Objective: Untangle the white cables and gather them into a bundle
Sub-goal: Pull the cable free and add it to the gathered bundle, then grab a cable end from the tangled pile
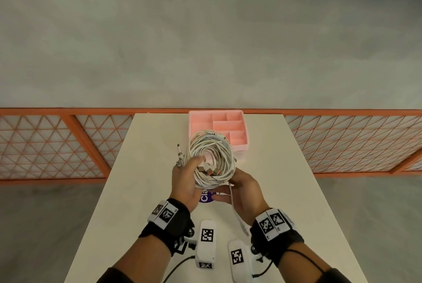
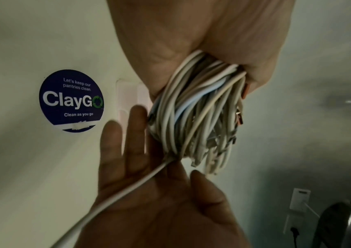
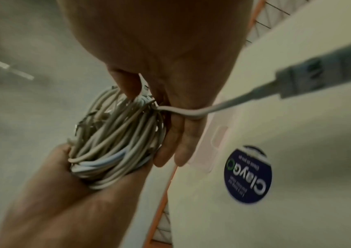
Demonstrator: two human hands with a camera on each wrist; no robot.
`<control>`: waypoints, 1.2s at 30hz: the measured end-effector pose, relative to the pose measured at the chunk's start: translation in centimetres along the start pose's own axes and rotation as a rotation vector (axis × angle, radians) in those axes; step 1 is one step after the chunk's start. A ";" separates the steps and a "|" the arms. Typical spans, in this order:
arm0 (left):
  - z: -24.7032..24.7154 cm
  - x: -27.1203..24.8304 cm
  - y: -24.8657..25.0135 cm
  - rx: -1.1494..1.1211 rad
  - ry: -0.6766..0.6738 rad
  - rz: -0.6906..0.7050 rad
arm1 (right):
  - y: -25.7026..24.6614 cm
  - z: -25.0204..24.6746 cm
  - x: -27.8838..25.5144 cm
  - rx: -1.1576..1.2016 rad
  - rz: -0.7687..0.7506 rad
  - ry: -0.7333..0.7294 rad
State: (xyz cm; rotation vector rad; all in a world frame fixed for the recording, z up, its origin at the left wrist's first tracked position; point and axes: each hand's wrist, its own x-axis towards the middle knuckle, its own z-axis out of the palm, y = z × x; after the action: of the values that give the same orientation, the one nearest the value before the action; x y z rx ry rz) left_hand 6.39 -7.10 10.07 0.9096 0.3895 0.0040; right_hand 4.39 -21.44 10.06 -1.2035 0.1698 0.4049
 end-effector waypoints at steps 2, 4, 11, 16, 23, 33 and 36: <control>0.3 -0.3 -0.4 0.015 -0.003 0.046 | -0.1 0.5 0.0 0.205 0.032 -0.047; 0.4 -0.6 -0.7 0.020 -0.025 0.086 | -0.1 0.6 0.1 0.332 0.040 -0.058; 0.1 -1.2 -2.1 0.063 -0.067 0.098 | -1.0 0.9 0.4 0.359 0.040 -0.012; -0.3 -1.9 -2.6 -0.027 -0.222 -0.027 | -1.4 1.2 0.8 0.035 0.037 0.198; -1.1 -1.4 -1.9 0.057 -0.348 -0.122 | -1.4 0.3 0.7 -0.022 0.066 0.193; -2.2 -0.3 -2.4 0.483 -0.229 -0.200 | 1.4 -2.1 2.2 -0.437 -0.066 0.442; -2.2 -0.4 -3.2 0.524 -0.176 -0.248 | 2.2 -1.8 2.1 -0.606 -0.086 0.399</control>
State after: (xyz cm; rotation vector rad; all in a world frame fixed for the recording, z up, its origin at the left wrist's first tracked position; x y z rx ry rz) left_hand 4.79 -7.45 6.51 1.3605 0.3416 -0.4201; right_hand 5.62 -21.99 6.75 -1.8793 0.3531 0.1321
